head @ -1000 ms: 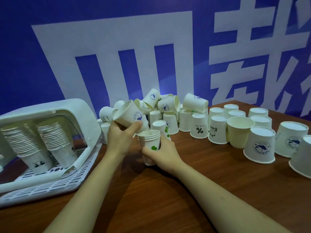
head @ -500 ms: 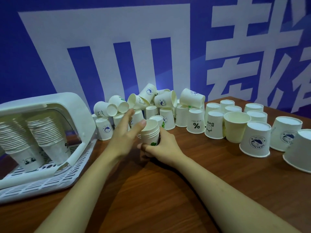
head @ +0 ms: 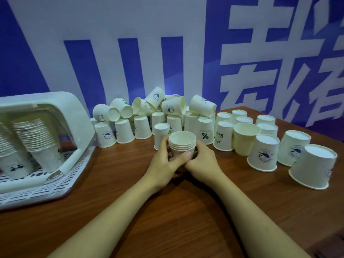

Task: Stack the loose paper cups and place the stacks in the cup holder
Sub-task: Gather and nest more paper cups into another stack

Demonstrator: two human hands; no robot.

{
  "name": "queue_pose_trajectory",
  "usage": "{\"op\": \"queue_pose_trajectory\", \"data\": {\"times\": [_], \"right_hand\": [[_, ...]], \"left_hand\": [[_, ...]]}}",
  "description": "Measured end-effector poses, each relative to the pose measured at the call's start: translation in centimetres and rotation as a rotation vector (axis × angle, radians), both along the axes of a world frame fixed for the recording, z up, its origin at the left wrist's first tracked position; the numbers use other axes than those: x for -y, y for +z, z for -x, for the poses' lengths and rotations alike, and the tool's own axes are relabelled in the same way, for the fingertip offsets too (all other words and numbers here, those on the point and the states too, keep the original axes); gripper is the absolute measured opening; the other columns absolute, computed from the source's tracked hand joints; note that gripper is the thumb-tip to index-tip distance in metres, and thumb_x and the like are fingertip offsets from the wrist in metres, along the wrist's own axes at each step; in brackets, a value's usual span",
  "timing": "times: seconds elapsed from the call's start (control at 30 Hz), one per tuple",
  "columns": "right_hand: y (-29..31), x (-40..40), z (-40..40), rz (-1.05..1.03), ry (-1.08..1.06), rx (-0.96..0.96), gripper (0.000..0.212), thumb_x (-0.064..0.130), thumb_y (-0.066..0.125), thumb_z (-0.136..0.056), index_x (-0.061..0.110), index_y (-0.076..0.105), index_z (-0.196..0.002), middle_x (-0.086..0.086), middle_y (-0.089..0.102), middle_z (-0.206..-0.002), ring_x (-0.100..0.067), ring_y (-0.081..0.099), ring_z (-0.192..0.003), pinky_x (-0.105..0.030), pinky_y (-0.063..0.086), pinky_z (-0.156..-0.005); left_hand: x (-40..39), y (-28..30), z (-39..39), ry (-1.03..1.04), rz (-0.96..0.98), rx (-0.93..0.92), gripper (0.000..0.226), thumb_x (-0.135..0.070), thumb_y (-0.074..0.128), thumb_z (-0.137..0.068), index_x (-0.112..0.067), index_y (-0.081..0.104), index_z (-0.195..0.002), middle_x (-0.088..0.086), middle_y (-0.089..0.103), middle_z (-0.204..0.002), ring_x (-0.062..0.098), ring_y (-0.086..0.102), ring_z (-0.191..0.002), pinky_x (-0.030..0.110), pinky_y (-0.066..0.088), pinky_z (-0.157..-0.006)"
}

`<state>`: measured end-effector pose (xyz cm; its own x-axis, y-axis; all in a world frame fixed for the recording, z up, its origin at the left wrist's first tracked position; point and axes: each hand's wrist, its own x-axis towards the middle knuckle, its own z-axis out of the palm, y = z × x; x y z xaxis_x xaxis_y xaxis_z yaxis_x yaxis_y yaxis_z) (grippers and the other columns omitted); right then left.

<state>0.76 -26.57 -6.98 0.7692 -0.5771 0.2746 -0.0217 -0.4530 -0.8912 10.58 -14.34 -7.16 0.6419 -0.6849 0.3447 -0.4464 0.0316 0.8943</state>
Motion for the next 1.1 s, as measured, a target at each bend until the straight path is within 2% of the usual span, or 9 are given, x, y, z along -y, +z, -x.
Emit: {"op": "queue_pose_trajectory", "data": {"times": [0.17, 0.33, 0.43, 0.53, 0.6, 0.77, 0.9, 1.03, 1.1], "right_hand": [[-0.6, 2.0, 4.3, -0.031, -0.247, -0.039, 0.054, 0.031, 0.089, -0.071, 0.030, 0.052, -0.110, 0.014, 0.060, -0.098, -0.008, 0.062, -0.096, -0.021, 0.049, -0.078], [-1.9, 1.8, 6.0, 0.189, -0.484, -0.166, 0.055, 0.069, 0.050, -0.080, 0.029, 0.059, -0.117, 0.014, 0.058, -0.106, -0.020, 0.055, -0.113, -0.023, 0.032, -0.074], [-1.1, 0.9, 8.7, 0.078, -0.597, 0.041, 0.059, 0.045, 0.069, -0.084, 0.021, 0.050, -0.134, 0.005, 0.055, -0.119, -0.017, 0.043, -0.119, -0.032, 0.039, -0.098], [0.0, 0.8, 11.7, 0.192, -0.750, 0.277, 0.045, 0.014, 0.070, -0.079, 0.013, 0.055, -0.121, -0.001, 0.053, -0.113, -0.020, 0.045, -0.111, -0.029, 0.042, -0.098], [0.5, 2.0, 12.0, 0.333, -0.838, 0.200, 0.047, 0.010, 0.070, -0.079, 0.010, 0.056, -0.124, -0.007, 0.051, -0.124, -0.024, 0.042, -0.116, -0.033, 0.042, -0.101], [0.5, 3.9, 11.0, 0.503, -0.837, -0.267, 0.082, 0.022, 0.069, -0.088, 0.019, 0.026, -0.158, -0.006, 0.011, -0.168, -0.034, 0.017, -0.143, -0.057, 0.029, -0.112], [0.2, 4.1, 10.5, 0.509, -0.845, -0.283, 0.062, 0.036, 0.075, -0.088, 0.025, 0.047, -0.142, -0.012, 0.001, -0.171, -0.040, 0.012, -0.149, -0.060, 0.028, -0.113], [-0.1, 3.6, 10.5, 0.555, -0.823, -0.076, 0.035, 0.025, 0.082, -0.082, 0.016, 0.058, -0.107, -0.017, 0.033, -0.161, -0.041, 0.039, -0.139, -0.055, 0.040, -0.106], [-0.3, 3.4, 10.6, 0.560, -0.798, 0.019, 0.039, 0.021, 0.084, -0.079, 0.015, 0.056, -0.104, -0.008, 0.060, -0.127, -0.034, 0.053, -0.117, -0.048, 0.046, -0.093]], "left_hand": [[2.1, 2.4, 4.6, 0.287, 0.293, 0.538, 0.045, -0.032, 0.067, -0.087, -0.012, 0.059, -0.127, -0.002, 0.055, -0.122, 0.017, 0.056, -0.113, 0.030, 0.047, -0.097], [6.0, 4.0, 10.6, 0.129, 0.337, 0.661, 0.033, -0.025, 0.067, -0.084, -0.011, 0.065, -0.113, 0.000, 0.059, -0.120, 0.020, 0.059, -0.117, 0.047, 0.049, -0.100], [7.0, 2.6, 11.2, 0.200, 0.414, 0.477, 0.046, -0.035, 0.065, -0.082, -0.018, 0.056, -0.124, -0.001, 0.052, -0.126, 0.022, 0.054, -0.122, 0.053, 0.046, -0.103], [6.3, 0.5, 10.2, 0.277, 0.374, 0.146, 0.059, -0.049, 0.064, -0.077, -0.028, 0.048, -0.130, 0.000, 0.048, -0.131, 0.020, 0.052, -0.124, 0.053, 0.042, -0.107], [5.7, -0.1, 9.5, 0.247, 0.279, 0.020, 0.071, -0.054, 0.065, -0.071, -0.033, 0.043, -0.135, 0.000, 0.047, -0.138, 0.014, 0.049, -0.129, 0.047, 0.039, -0.113], [5.8, 0.0, 10.1, 0.136, -0.068, 0.215, 0.112, -0.048, 0.082, -0.070, -0.033, 0.018, -0.161, -0.004, 0.040, -0.156, 0.017, 0.035, -0.147, 0.042, 0.030, -0.124], [6.1, -0.1, 9.8, 0.170, -0.105, 0.203, 0.116, -0.035, 0.093, -0.071, -0.027, 0.021, -0.162, -0.001, 0.051, -0.152, 0.018, 0.044, -0.143, 0.038, 0.036, -0.119], [6.0, -0.3, 9.5, 0.221, -0.076, 0.196, 0.101, -0.032, 0.094, -0.068, -0.025, 0.039, -0.152, -0.007, 0.058, -0.136, 0.015, 0.051, -0.133, 0.038, 0.041, -0.114], [6.0, -0.4, 9.3, 0.226, -0.071, 0.196, 0.098, -0.033, 0.094, -0.067, -0.027, 0.041, -0.149, -0.006, 0.058, -0.134, 0.016, 0.052, -0.131, 0.038, 0.043, -0.112]]}}
